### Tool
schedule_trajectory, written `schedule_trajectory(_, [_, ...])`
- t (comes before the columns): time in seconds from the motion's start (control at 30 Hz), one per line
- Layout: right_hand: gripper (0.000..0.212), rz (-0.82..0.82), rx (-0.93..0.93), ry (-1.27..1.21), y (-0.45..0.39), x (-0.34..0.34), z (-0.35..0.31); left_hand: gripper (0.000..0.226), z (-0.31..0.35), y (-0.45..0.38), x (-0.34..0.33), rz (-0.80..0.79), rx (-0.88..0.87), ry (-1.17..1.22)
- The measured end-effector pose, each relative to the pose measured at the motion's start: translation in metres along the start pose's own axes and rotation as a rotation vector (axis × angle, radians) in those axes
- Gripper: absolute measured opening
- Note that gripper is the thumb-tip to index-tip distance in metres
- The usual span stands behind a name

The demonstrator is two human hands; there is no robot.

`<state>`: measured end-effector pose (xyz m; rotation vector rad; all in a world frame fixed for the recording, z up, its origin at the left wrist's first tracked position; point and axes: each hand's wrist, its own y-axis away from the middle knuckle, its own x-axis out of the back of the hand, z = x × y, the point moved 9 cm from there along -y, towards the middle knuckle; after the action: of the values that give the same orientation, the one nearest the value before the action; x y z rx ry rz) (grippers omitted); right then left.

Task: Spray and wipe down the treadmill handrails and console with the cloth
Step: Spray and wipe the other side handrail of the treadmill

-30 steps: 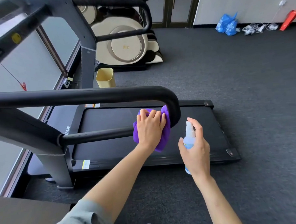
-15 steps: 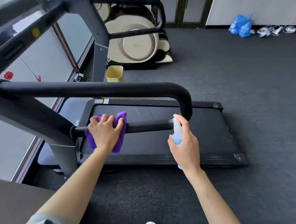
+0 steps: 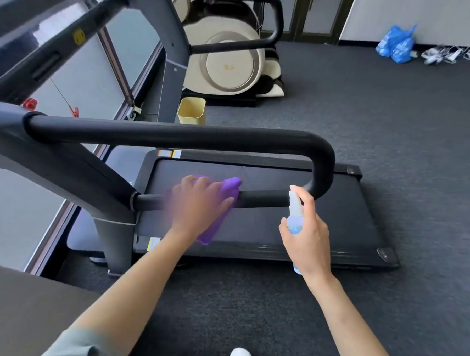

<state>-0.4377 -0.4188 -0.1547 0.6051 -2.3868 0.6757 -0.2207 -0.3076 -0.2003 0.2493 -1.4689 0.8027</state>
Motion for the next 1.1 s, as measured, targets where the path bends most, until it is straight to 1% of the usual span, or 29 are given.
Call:
schedule_trajectory(0.1, [0.064, -0.015, -0.010, 0.007, 0.001, -0.012, -0.004, 0.058, -0.035, 0.002, 0.006, 0.009, 0.087, -0.017])
schedule_trajectory(0.23, [0.065, -0.012, -0.023, 0.027, 0.003, -0.029, -0.020, 0.046, -0.030, -0.004, 0.007, 0.004, 0.177, 0.020])
schedule_trajectory(0.3, [0.065, -0.035, -0.036, 0.029, 0.001, -0.041, -0.032, 0.041, -0.029, -0.005, 0.006, 0.001, 0.155, 0.053])
schedule_trajectory(0.43, [0.067, -0.066, -0.010, 0.023, -0.009, -0.062, -0.062, 0.044, -0.041, -0.005, 0.006, -0.007, 0.020, 0.079])
schedule_trajectory(0.47, [0.067, -0.064, -0.003, 0.019, -0.012, -0.065, -0.066, 0.045, -0.052, -0.004, 0.008, 0.001, 0.021, 0.066])
schedule_trajectory(0.57, [0.068, -0.080, -0.002, 0.008, -0.017, -0.071, -0.069, 0.050, -0.098, 0.003, 0.009, 0.011, 0.103, 0.014])
schedule_trajectory(0.67, [0.069, -0.097, 0.010, 0.010, -0.015, -0.071, -0.066, 0.045, -0.112, 0.010, 0.009, -0.008, 0.182, -0.003])
schedule_trajectory(0.73, [0.070, -0.122, 0.019, 0.010, -0.012, -0.070, -0.062, 0.040, -0.103, 0.009, 0.012, 0.005, 0.270, 0.015])
schedule_trajectory(0.8, [0.071, -0.153, 0.034, 0.017, -0.011, -0.070, -0.056, 0.038, -0.084, 0.006, 0.015, 0.035, 0.306, 0.042])
schedule_trajectory(1.0, [0.069, -0.191, 0.137, 0.009, -0.023, -0.051, -0.029, 0.037, 0.033, -0.004, 0.010, 0.099, 0.201, 0.068])
schedule_trajectory(1.07, [0.070, -0.228, 0.148, -0.029, -0.030, -0.045, -0.019, 0.039, 0.046, -0.007, 0.011, 0.143, 0.173, 0.058])
schedule_trajectory(1.1, [0.071, -0.255, 0.154, -0.049, -0.034, -0.042, -0.016, 0.038, 0.040, -0.005, 0.011, 0.180, 0.199, 0.057])
